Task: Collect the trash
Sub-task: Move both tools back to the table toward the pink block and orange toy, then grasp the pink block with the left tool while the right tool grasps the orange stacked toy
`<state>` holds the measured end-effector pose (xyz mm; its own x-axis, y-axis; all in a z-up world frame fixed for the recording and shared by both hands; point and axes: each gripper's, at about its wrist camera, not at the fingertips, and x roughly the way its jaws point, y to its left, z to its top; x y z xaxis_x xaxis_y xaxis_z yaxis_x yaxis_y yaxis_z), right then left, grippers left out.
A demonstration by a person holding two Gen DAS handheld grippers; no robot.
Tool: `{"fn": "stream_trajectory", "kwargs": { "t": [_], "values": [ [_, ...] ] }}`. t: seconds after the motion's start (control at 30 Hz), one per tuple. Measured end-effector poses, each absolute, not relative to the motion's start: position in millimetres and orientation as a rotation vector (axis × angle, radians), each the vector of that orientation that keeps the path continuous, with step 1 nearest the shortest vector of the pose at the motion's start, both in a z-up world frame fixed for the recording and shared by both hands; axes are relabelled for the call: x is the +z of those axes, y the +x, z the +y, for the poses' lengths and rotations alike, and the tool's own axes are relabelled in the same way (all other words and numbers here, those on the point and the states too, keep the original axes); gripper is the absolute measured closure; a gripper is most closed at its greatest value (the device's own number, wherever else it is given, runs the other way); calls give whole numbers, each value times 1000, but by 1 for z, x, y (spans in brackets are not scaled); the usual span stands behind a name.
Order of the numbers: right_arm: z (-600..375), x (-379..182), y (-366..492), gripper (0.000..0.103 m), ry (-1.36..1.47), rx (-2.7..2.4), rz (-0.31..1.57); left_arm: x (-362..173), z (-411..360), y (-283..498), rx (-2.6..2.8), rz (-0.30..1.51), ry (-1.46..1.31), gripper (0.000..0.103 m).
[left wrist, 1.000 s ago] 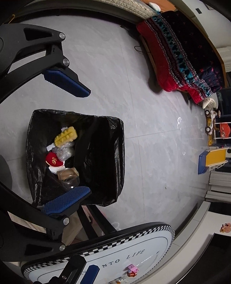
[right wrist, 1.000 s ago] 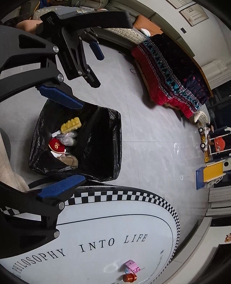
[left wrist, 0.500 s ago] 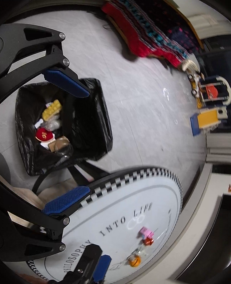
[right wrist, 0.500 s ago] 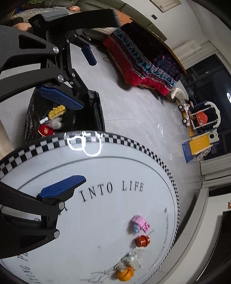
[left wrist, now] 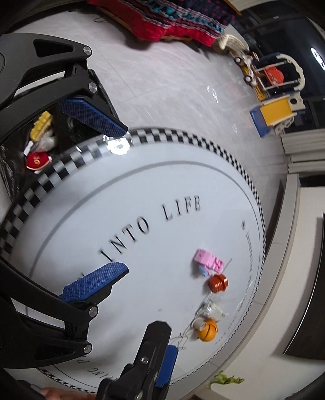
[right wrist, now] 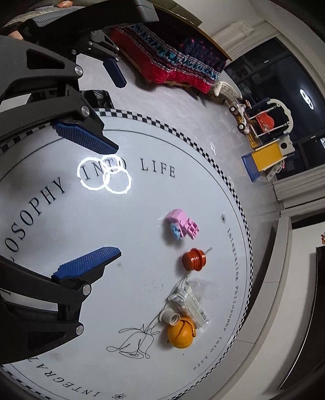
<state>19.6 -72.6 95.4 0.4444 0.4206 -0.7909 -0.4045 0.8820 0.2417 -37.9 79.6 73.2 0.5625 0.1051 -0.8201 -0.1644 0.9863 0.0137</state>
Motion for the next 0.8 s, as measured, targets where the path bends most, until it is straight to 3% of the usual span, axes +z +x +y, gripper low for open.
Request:
{"fn": "stream_trajectory", "kwargs": {
  "t": [0.2,0.37,0.8],
  "values": [
    [-88,83,74,25,31,463,1004,67,60,10,112,950,-27,6],
    [-87,75,123,36,27,443,1035,59,51,52,69,946,-22,6],
    [-64,39,207,37,-24,399,1135,40,39,126,-40,974,-31,6]
  ]
}}
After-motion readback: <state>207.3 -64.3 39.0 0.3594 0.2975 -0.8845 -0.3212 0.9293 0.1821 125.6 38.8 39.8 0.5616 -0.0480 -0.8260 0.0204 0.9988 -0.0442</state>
